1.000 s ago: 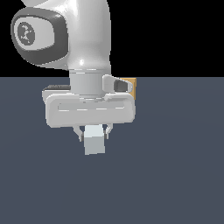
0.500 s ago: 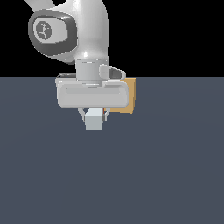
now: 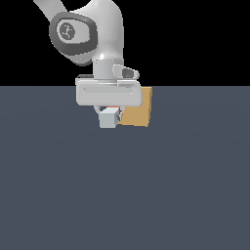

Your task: Insert the peg into the horizontal hole in a box.

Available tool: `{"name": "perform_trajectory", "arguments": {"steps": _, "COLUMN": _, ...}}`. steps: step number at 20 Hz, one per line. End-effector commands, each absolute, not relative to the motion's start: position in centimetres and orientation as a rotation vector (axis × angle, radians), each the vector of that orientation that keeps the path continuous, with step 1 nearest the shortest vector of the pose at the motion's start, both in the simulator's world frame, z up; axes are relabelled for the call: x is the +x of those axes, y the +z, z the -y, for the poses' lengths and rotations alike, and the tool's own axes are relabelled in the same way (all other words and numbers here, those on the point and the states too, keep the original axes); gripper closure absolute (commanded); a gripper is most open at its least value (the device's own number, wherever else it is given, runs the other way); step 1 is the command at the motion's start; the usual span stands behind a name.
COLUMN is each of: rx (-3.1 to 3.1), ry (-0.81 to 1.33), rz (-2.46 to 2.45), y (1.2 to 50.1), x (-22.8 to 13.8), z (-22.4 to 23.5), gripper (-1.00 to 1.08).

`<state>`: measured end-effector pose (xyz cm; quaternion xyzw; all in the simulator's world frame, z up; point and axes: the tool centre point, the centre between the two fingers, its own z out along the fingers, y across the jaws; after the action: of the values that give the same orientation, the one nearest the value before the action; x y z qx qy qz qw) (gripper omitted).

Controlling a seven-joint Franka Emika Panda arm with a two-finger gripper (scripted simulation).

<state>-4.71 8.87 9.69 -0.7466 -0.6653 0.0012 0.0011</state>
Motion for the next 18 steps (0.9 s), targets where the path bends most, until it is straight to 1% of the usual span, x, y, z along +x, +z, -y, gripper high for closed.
{"name": "perform_trajectory", "arguments": {"steps": 1, "rx": -2.382, "ry": -0.001, "rz": 2.048, "y": 10.4, "x": -4.3, "z": -10.5, "gripper": 1.08}}
{"name": "perform_trajectory", "arguments": {"steps": 10, "rx": -2.469, "ry": 0.0, "rz": 1.943, "y": 11.9, "x": -3.2, "z": -14.5, "gripper": 1.08}}
{"name": "perform_trajectory", "arguments": {"steps": 18, "rx": -2.496, "ry": 0.0, "rz": 1.908, "y": 12.3, "x": -2.7, "z": -15.8, "gripper": 1.08}}
